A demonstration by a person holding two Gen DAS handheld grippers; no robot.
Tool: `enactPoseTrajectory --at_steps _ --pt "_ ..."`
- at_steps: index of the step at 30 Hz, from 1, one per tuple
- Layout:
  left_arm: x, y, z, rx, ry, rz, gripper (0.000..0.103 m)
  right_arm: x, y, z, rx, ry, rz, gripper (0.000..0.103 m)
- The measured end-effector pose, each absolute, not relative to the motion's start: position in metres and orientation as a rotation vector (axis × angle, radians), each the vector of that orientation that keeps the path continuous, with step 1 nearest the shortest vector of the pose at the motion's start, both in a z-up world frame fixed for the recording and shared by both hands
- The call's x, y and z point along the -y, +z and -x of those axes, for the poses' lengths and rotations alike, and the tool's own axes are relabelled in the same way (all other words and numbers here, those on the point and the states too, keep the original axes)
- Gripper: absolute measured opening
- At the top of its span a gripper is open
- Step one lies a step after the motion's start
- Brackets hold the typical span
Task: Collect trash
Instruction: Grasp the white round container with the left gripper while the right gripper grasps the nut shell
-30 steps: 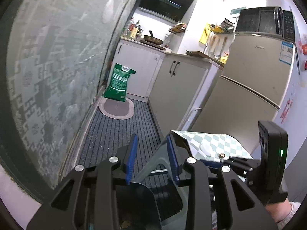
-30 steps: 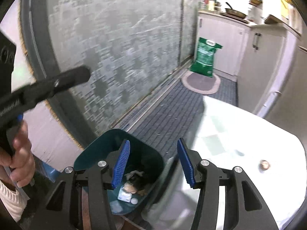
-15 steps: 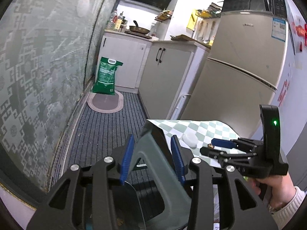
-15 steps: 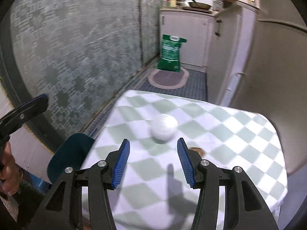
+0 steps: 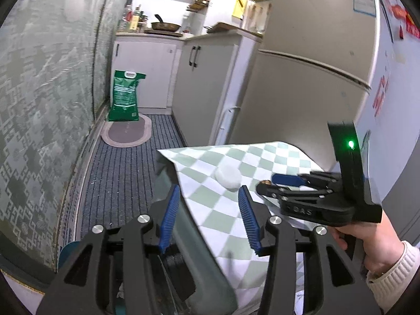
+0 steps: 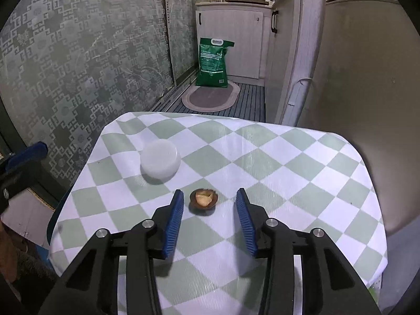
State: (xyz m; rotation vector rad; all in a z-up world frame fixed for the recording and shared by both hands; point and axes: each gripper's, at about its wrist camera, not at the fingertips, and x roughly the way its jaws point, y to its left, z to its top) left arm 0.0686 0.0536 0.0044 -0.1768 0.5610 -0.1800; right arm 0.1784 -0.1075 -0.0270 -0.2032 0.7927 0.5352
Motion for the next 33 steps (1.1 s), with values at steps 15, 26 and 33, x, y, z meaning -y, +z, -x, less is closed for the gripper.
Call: enactPoseTrajectory --at_steps 15,26,33 --pt "-0.008 -0.013 -0.11 -0.685 -0.186 0.105 0.053 0.122 -0.027 -0.184 -0.785 0.559 0.254 0.021" --pt "0.021 -0.03 -0.142 -0.797 -0.096 -0.03 0.057 0.179 0.0 -0.17 -0.743 0.587 0.104 0.021" --pt "0.022 -0.032 -0.159 -0.859 -0.079 -0.03 0.056 0.195 0.001 -0.164 -0.742 0.611 0.073 0.021"
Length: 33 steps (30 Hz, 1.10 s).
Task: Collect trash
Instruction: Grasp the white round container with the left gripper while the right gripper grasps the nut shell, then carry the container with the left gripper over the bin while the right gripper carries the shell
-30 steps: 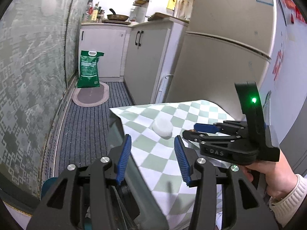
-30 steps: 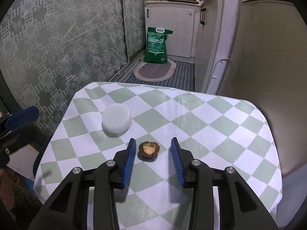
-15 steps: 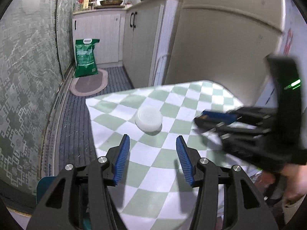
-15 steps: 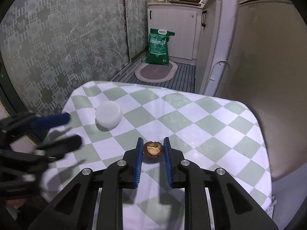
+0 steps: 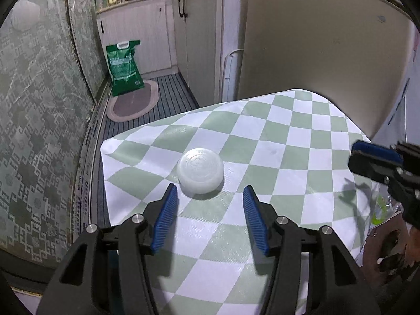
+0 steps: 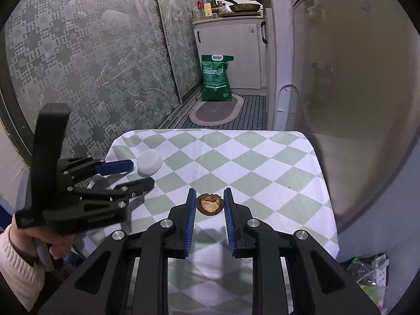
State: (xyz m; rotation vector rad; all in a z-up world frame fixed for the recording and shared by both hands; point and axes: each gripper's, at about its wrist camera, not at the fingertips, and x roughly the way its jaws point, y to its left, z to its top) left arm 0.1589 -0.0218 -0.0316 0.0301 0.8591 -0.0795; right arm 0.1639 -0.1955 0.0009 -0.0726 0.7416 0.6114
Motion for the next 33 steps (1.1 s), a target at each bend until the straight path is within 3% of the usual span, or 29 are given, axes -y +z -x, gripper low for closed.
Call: enactPoseTrajectory --at_steps 10,13,14,33 --pt "0.024 -0.033 -0.192 -0.934 -0.049 -0.012 0.055 0.212 0.001 -0.16 -0.739 0.618 0.037 0.021" --pt "0.024 -0.032 -0.195 -0.93 -0.041 -0.018 0.049 0.212 0.0 -0.161 -0.744 0.619 0.032 0.021" --pt "0.024 -0.032 -0.194 -0.923 -0.035 -0.025 0.042 0.211 0.0 -0.161 -0.742 0.617 0.033 0.021" --pt "-0.008 -0.002 -0.127 -0.789 -0.079 0.094 0.042 0.169 0.001 -0.152 -0.754 0.657 0.113 0.021"
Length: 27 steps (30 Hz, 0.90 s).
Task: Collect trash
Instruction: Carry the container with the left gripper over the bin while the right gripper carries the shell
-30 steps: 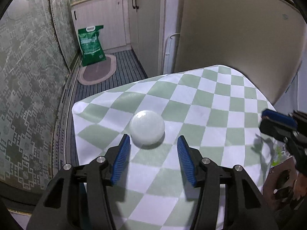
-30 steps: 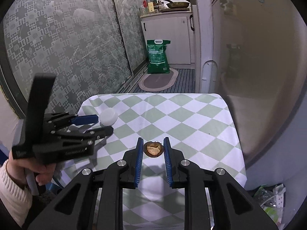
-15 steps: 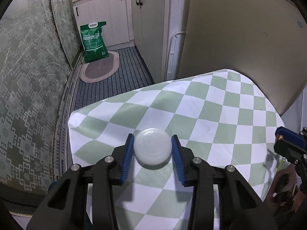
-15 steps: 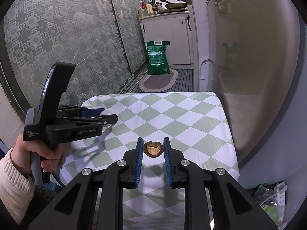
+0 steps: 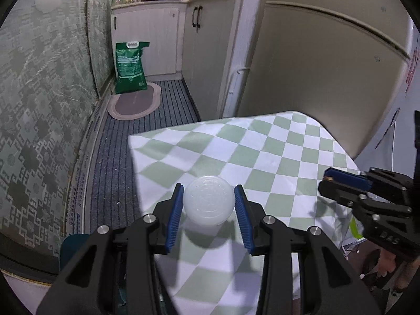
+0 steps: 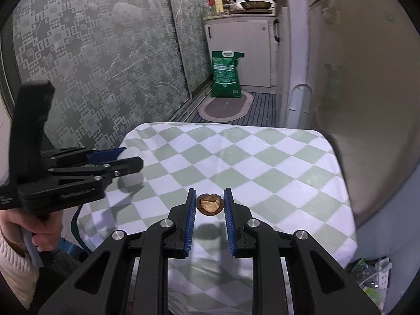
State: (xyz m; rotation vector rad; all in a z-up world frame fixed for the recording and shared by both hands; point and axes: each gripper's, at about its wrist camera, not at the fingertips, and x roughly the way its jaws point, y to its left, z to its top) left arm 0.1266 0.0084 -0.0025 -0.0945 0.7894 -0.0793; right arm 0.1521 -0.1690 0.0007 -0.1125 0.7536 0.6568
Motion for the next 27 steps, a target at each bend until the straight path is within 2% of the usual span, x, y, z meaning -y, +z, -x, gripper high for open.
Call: enactPoseTrajectory --at_steps 13,27 --pt "-0.08 0.01 -0.084 -0.737 -0.02 0.168 0.042 0.102 0.01 -0.142 -0.75 0.715 0.186 0.021" --pt "-0.154 -0.03 -0.048 -0.788 0.084 0.225 0.042 0.037 0.017 -0.124 -0.743 0.781 0.252 0.021"
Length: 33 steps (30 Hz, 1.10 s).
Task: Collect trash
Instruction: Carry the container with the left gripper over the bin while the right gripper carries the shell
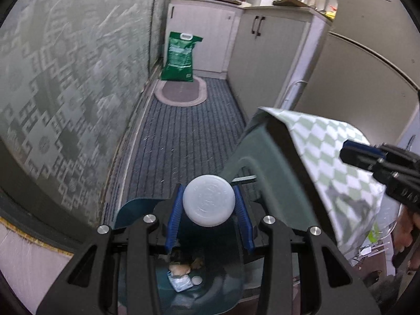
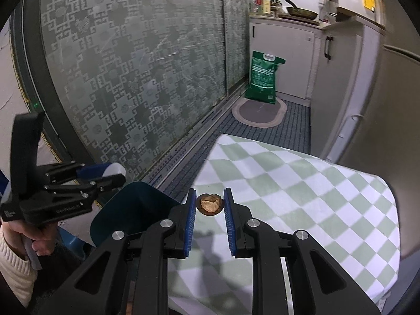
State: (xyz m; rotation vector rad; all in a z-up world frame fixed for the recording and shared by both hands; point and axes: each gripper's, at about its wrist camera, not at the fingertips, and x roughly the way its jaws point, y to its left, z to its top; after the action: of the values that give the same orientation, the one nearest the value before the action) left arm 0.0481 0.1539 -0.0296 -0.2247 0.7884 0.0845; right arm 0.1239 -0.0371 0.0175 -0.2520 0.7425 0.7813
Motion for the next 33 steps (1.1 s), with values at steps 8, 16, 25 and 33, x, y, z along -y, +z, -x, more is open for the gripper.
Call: enactPoseTrajectory --at_steps 8,16,25,33 --pt "-0.174 -0.055 -0.039 -0.827 0.119 0.209 0.042 0.003 0.01 -0.115 -0.755 0.806 0.297 0.021" --pt "-0.183 -0.089 -0.035 -0.899 0.121 0.202 0.042 -0.023 0.008 -0.108 -0.756 0.834 0.32 0.021" --pt "-0.189 -0.13 -0.035 -1.003 0.116 0.227 0.042 -0.042 0.005 -0.104 -0.763 0.851 0.334 0.021" --pt "-0.187 -0.164 -0.04 -1.093 0.08 0.269 0.042 -0.057 -0.003 -0.102 -0.784 0.865 0.347 0.021"
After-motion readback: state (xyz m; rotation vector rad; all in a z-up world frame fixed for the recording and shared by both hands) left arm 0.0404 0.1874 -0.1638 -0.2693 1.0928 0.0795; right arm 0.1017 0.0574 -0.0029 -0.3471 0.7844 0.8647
